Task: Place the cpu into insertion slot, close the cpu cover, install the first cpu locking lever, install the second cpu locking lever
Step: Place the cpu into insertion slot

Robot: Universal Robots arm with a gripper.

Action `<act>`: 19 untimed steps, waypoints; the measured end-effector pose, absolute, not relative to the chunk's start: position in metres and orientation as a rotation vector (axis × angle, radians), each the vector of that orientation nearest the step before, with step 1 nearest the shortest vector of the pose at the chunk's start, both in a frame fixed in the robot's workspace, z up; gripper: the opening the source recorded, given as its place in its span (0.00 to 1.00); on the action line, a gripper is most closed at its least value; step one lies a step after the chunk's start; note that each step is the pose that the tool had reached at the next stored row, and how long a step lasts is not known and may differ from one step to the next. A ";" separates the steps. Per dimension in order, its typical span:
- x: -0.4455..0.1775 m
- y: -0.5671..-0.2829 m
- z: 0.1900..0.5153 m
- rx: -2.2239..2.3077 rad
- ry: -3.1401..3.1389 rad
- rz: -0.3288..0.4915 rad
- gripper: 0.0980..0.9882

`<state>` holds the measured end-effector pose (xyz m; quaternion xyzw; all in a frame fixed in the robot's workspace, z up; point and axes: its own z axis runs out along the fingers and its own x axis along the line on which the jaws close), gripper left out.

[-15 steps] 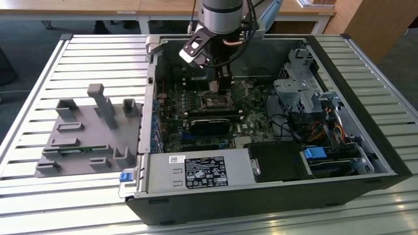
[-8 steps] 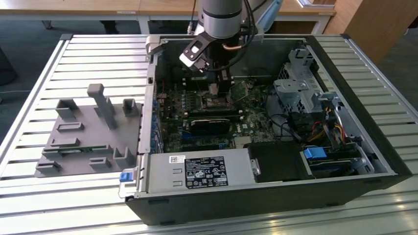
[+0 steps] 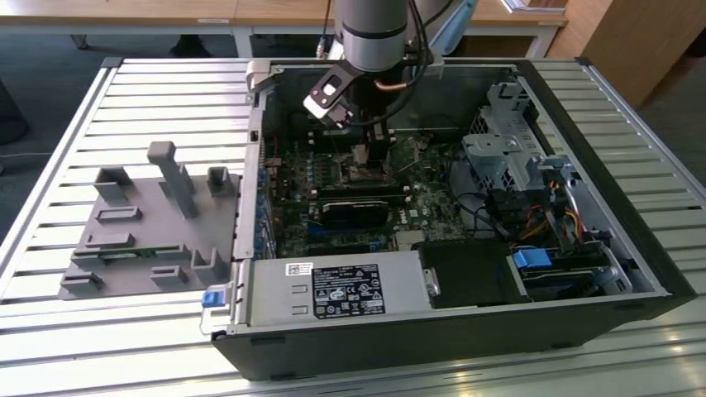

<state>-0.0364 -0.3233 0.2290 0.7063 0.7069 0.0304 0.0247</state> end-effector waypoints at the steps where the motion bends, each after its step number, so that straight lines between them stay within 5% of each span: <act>1: -0.036 -0.323 0.229 2.185 2.186 0.094 0.50; 19: -0.036 -0.323 0.217 2.185 2.186 0.093 0.50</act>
